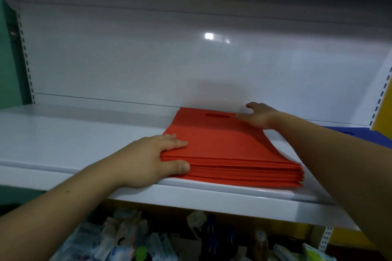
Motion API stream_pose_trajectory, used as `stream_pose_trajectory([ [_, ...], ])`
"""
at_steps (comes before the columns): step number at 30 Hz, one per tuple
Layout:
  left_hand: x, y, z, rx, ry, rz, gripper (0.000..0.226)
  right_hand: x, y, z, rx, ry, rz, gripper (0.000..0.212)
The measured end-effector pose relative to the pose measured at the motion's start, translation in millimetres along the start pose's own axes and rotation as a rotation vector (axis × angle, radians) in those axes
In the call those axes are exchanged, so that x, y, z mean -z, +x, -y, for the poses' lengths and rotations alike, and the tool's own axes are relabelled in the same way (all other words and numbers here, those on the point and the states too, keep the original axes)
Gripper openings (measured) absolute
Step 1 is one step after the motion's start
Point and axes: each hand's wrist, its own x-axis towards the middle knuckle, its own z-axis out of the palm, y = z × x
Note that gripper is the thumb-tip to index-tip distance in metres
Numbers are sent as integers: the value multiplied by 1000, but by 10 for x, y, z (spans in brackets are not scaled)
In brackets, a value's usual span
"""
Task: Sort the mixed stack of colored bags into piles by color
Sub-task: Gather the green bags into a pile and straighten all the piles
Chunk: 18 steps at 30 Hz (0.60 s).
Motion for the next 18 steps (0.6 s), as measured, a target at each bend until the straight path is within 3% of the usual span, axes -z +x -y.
stream_pose_trajectory([
  [7, -10, -41, -27, -5, -82, -47, 82, -144, 325, -66, 118, -148, 64, 80],
  [11, 1, -35, -37, 8, -88, -44, 79, -210, 445, -87, 138, -197, 142, 82],
  [18, -20, -34, -53, 44, -124, -23, 71, -306, 552, -21, 154, -224, 126, 80],
])
